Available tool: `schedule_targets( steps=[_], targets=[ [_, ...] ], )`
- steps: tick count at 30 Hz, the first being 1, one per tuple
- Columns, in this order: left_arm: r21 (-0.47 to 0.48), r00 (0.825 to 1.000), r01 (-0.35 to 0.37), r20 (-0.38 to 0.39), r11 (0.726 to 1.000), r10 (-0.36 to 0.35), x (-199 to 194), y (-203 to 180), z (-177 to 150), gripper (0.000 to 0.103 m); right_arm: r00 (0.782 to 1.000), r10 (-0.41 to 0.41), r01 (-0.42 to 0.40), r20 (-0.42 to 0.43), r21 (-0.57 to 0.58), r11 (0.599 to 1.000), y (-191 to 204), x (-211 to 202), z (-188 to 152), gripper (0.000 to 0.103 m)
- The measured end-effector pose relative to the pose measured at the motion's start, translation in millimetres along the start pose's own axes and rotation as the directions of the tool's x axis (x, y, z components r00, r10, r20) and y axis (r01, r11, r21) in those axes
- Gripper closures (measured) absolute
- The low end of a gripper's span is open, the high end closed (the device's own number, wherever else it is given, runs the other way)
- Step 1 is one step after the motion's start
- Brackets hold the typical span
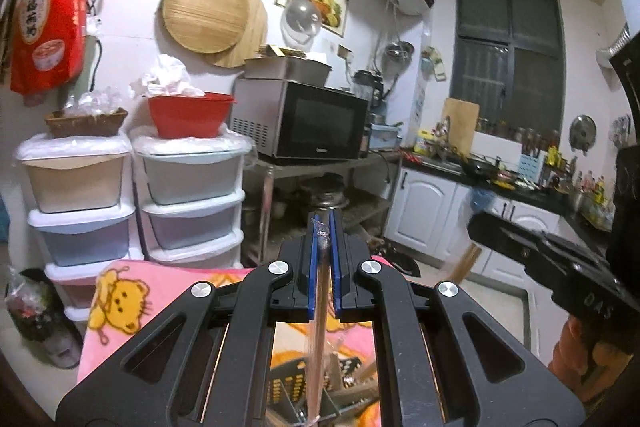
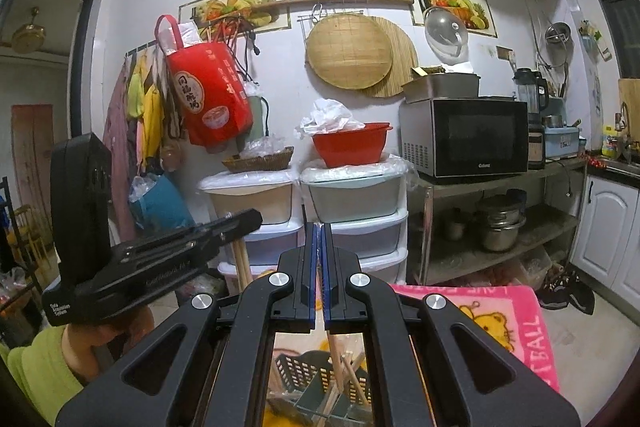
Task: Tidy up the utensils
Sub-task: 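Lower the left tool's chopsticks into a caddy slot while the right tool inserts its pair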
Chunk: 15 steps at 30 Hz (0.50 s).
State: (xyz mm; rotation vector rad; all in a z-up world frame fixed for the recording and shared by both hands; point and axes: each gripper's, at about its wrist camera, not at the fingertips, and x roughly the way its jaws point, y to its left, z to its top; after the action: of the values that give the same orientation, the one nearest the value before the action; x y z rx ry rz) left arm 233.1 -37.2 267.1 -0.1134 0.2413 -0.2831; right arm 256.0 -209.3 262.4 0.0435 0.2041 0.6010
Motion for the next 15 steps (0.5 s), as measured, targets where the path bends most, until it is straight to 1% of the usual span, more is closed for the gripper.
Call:
schedule_targets(
  steps=[4, 7, 15],
  targets=[
    [-0.022, 1.0, -0.029, 0.012, 0.999, 0.029, 8.3, 10.2, 1.3, 0.1, 1.0, 0.002, -0.002, -0.014, -0.001, 1.0, -1.4, 9.1, -1.0, 0.101],
    [-0.018, 0.998, -0.054, 0.018, 0.998, 0.054, 13.7, 15.0, -1.9, 0.1, 1.0, 0.002, -0.002, -0.028, -0.003, 1.0, -2.1, 15.3, -3.8, 0.101],
    [-0.032, 0.996, -0.091, -0.012, 0.995, 0.091, 32.6, 29.5, -21.7, 0.1, 0.996, -0.014, 0.014, -0.083, -0.001, 1.0, -7.6, 34.2, -20.1, 0.101]
  ],
)
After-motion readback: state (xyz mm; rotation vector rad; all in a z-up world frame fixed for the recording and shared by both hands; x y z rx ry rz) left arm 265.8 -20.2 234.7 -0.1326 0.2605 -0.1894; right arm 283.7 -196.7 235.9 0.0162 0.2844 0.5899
